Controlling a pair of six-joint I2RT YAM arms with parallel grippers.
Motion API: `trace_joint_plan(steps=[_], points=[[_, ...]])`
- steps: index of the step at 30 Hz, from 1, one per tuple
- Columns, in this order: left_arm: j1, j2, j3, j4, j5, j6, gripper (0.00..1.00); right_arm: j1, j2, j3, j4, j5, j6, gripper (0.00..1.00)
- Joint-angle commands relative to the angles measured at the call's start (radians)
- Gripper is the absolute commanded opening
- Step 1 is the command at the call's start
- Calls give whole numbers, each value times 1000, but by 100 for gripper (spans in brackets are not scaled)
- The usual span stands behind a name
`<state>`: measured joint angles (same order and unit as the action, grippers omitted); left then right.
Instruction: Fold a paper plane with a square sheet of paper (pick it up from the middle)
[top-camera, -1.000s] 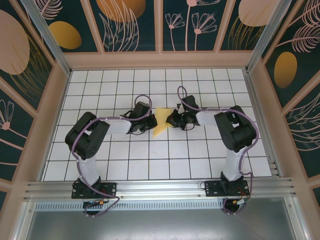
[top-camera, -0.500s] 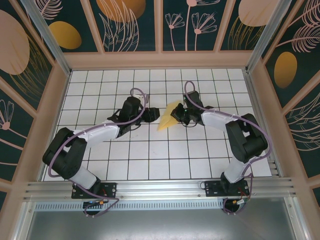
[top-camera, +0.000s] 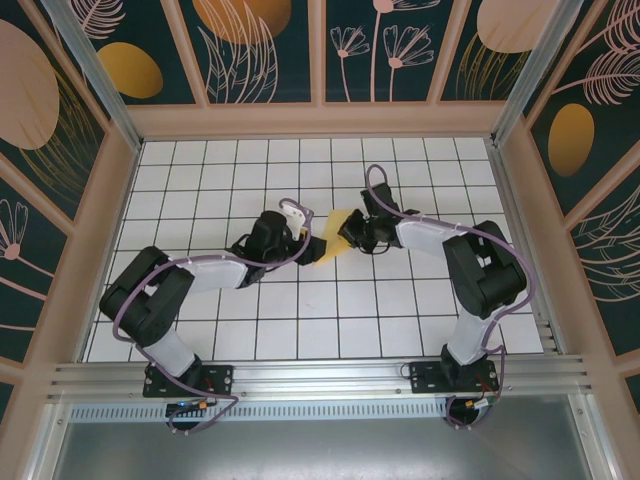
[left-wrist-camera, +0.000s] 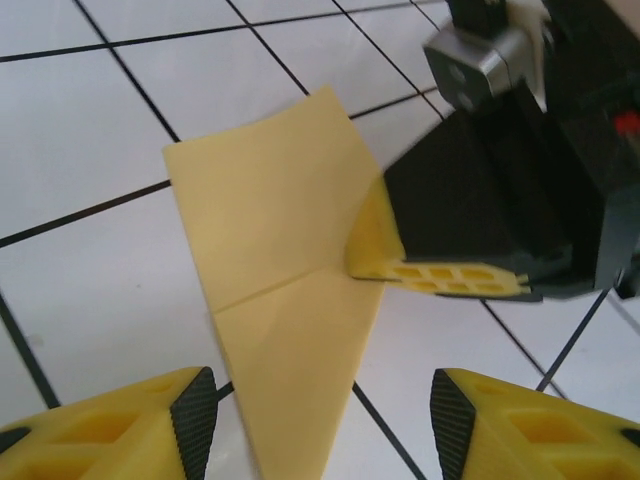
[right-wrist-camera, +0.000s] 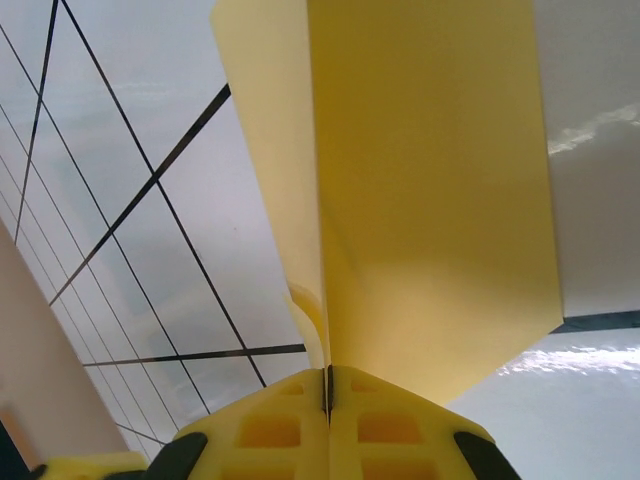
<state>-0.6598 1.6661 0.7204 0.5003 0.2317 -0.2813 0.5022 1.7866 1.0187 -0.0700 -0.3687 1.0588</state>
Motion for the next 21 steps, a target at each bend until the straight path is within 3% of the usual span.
trace_joint_plan(steps=[1,4,11,21], points=[[-46,40,-5,110,-67,135,60,4,23,50,-41,-33,40,0],[-54,78,-8,135,-111,170,57,4,34,68,-57,-43,45,0],[-57,146,18,150,-101,221,48,4,52,102,-91,-70,43,0],[-57,192,19,204,-127,207,26,4,63,120,-113,-84,41,0]])
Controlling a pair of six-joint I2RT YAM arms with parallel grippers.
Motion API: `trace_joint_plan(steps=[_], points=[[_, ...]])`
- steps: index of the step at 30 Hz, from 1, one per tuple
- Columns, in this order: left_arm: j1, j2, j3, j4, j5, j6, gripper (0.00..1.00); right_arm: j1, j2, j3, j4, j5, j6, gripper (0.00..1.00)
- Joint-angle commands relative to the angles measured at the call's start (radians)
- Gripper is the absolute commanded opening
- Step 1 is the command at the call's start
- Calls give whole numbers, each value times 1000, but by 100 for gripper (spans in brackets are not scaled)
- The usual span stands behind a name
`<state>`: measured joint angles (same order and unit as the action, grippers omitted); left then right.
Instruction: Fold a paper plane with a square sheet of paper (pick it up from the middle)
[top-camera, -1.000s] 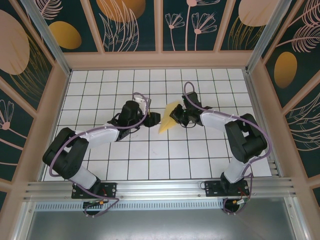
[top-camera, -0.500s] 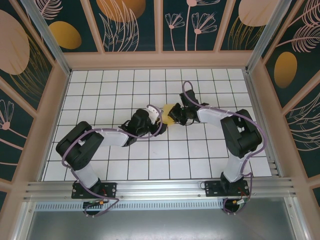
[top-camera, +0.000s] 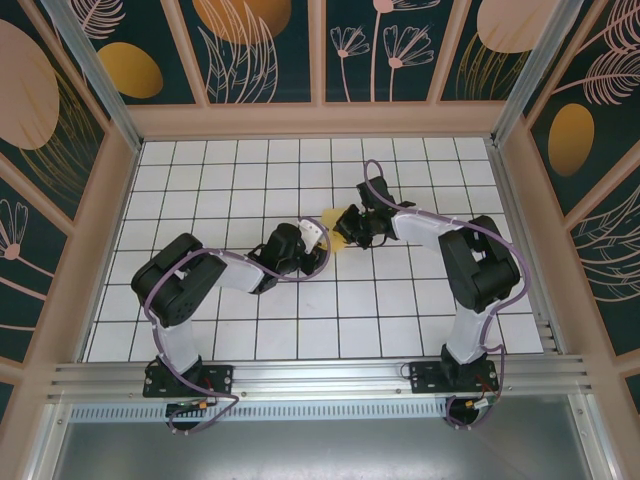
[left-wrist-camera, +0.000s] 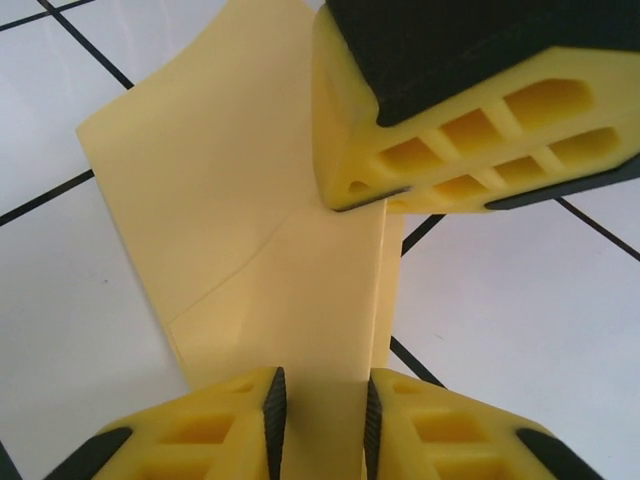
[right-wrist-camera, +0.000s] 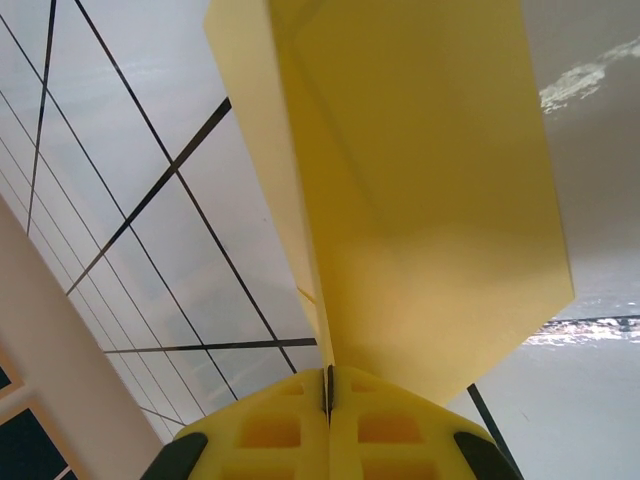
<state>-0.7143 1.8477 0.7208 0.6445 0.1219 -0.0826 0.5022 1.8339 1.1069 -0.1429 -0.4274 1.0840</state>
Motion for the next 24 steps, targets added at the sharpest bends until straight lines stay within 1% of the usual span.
trace_joint_plan(steps=[1,5,7,9,10,12,13,16,19,22,24], points=[[-2,14,19,61,-16,5,24,4,17,31,-40,-26,15,0],[-2,22,14,66,-16,-7,15,4,23,40,-42,-41,-7,1],[-2,22,10,68,-9,-15,11,1,29,59,-60,-46,-44,13],[-2,22,3,67,-1,-34,8,-8,24,68,-64,-49,-100,30],[-2,21,1,67,1,-46,8,-17,17,65,-61,-50,-128,36],[-2,15,-10,74,4,-93,7,-42,-14,38,-26,-47,-189,46],[-2,14,-13,75,5,-117,7,-53,-33,19,-3,-51,-212,48],[-2,10,-28,86,18,-213,7,-78,-97,-52,77,-59,-281,50],[-2,10,-52,128,33,-304,7,-82,-127,-103,133,-80,-351,48],[-1,11,-77,175,38,-370,7,-83,-136,-152,189,-100,-374,45],[-2,8,-92,199,34,-398,7,-82,-129,-179,223,-121,-370,40]])
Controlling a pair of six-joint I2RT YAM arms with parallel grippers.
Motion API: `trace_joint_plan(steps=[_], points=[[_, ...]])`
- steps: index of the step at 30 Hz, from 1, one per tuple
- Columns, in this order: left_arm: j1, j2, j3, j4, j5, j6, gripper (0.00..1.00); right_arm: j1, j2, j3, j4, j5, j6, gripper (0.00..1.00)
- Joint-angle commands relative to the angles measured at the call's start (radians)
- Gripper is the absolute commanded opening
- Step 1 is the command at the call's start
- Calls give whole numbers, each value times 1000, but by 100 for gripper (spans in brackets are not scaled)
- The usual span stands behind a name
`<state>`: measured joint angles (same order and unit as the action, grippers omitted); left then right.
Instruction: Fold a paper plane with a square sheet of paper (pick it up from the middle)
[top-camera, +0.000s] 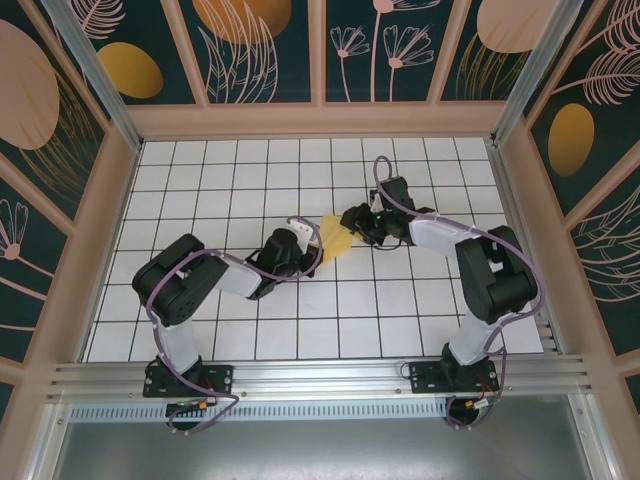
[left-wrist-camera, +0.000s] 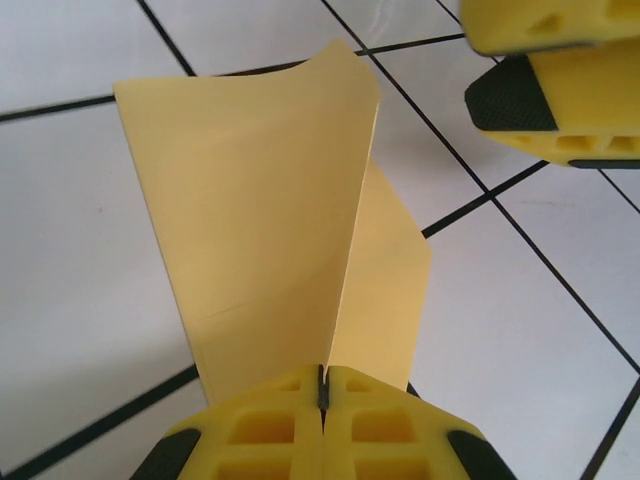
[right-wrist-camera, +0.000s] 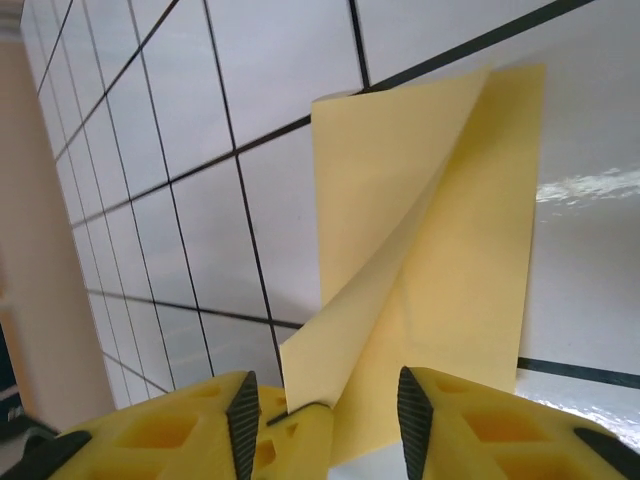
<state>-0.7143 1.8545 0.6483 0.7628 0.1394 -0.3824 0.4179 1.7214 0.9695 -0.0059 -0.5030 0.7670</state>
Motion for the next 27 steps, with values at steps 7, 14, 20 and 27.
trace_joint_plan(steps=[7,14,20,27], points=[[-2,8,-32,105,23,-154,8,5,33,-47,120,-84,-37,29],[-1,15,-35,108,36,-200,9,13,104,-11,125,-112,-42,30],[-2,24,-34,106,51,-204,10,15,146,3,160,-151,-42,33],[-1,39,-20,84,71,-210,13,19,175,-1,173,-160,-48,37]])
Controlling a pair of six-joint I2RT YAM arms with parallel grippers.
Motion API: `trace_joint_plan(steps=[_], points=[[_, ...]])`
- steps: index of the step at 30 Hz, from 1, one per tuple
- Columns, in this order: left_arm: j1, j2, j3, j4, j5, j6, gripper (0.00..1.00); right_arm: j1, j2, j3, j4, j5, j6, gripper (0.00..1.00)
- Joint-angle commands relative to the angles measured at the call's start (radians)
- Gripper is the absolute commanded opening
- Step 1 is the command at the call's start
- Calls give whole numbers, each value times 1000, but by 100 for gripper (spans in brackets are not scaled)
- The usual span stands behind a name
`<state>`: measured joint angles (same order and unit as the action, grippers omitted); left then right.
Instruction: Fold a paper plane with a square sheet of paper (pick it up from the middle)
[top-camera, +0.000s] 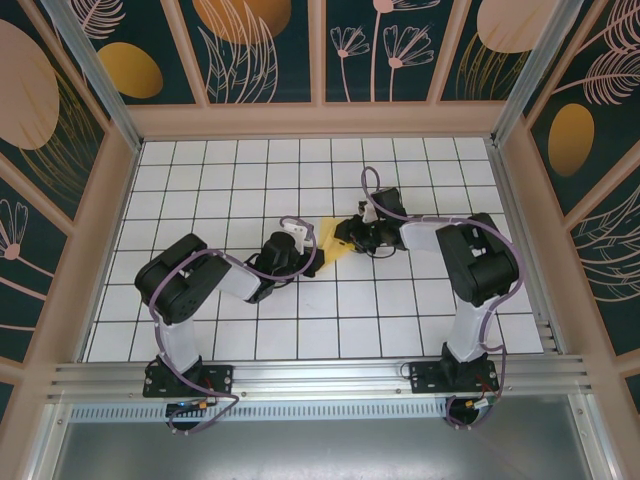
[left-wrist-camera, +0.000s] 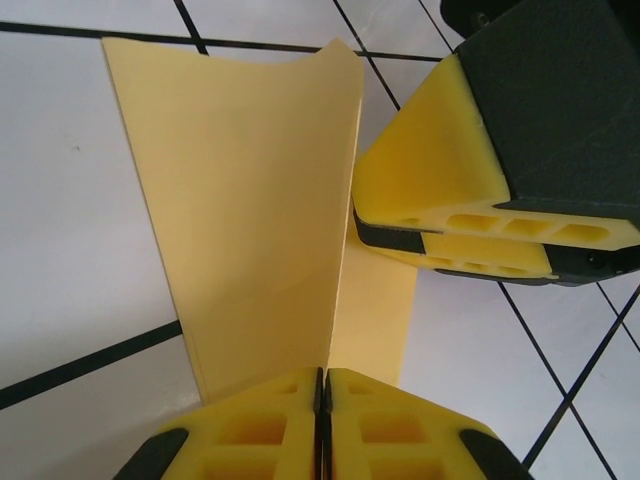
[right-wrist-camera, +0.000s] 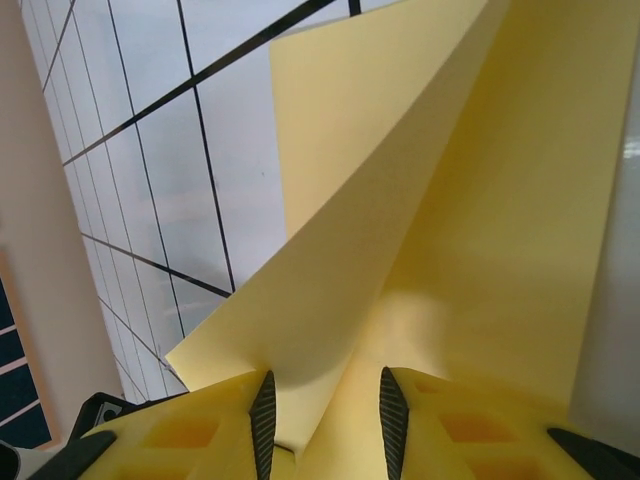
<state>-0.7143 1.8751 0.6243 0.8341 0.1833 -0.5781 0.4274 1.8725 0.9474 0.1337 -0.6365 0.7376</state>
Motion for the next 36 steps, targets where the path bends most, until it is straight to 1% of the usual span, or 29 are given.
trace_joint_plan(steps=[1,6,9,14,19,20,23,26,31,36], points=[[-2,19,8,10,28,-16,14,11,28,23,29,-25,-21,37],[-2,28,25,-21,41,-36,22,19,52,34,-7,-6,-38,40],[-1,36,47,-64,49,-44,27,23,59,41,-32,18,-50,43],[0,24,63,-108,42,-59,29,28,69,50,-76,62,-66,49],[3,-9,69,-150,25,-63,30,37,73,65,-132,117,-86,50],[3,-10,69,-150,25,-64,29,38,73,65,-136,120,-88,50],[3,-6,76,-151,19,-61,18,37,61,60,-133,121,-86,49],[6,-6,86,-164,21,-56,10,34,24,51,-100,98,-88,45],[14,-26,83,-167,47,-55,6,16,-34,44,-47,12,-146,39],[23,-54,81,-174,95,-60,5,-1,-48,28,-32,-60,-239,36]])
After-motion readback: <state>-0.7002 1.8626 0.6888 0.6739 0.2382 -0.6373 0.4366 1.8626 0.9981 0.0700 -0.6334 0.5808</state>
